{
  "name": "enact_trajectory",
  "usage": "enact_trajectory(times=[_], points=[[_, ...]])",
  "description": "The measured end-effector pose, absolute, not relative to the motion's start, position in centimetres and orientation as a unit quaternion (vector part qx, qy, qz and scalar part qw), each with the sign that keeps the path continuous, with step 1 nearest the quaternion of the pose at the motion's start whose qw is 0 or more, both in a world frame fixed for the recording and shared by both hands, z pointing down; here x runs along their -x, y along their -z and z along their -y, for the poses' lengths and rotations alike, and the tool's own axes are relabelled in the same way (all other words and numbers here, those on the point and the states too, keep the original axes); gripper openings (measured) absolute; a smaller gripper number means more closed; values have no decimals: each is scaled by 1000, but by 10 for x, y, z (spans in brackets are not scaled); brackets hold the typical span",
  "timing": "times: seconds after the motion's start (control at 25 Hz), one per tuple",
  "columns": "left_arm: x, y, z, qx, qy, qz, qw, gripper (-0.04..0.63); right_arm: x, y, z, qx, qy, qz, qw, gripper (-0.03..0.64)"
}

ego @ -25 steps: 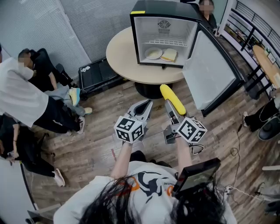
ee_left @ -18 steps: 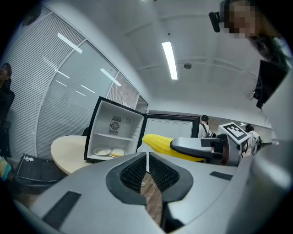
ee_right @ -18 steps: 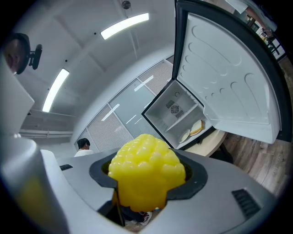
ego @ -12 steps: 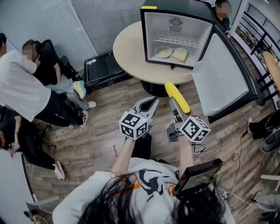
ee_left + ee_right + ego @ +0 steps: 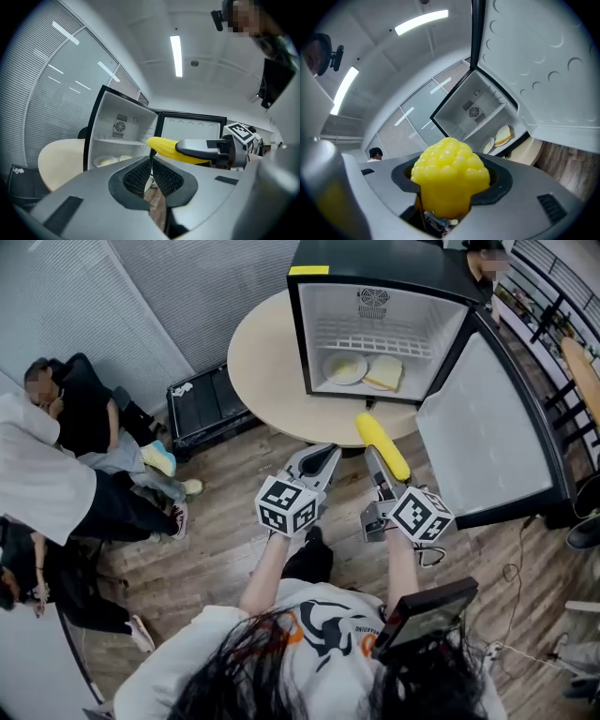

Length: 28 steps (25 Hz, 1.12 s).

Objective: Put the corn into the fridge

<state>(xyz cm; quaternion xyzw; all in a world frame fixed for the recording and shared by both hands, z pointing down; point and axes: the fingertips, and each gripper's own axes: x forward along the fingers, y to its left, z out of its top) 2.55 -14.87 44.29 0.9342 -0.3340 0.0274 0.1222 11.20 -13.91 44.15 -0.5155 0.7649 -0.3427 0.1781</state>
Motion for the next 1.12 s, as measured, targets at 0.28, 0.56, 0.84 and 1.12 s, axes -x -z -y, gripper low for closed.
enact_trajectory(times=[0.28,0.56,0.84,1.12], points=[[-3,-449,223,-938,-26,321,126,12,-109,-452,206,545,351,-738,187,262],[15,-450,280,-942,-16,311,129,12,-99,-457,256,564,348,-725,186,262],[17,-452,297,-944,-11,300,138,12,-84,-453,272,565,342,-732,168,262],[1,-451,314,-945,-19,294,144,12,-87,-448,294,555,346,-739,161,262]])
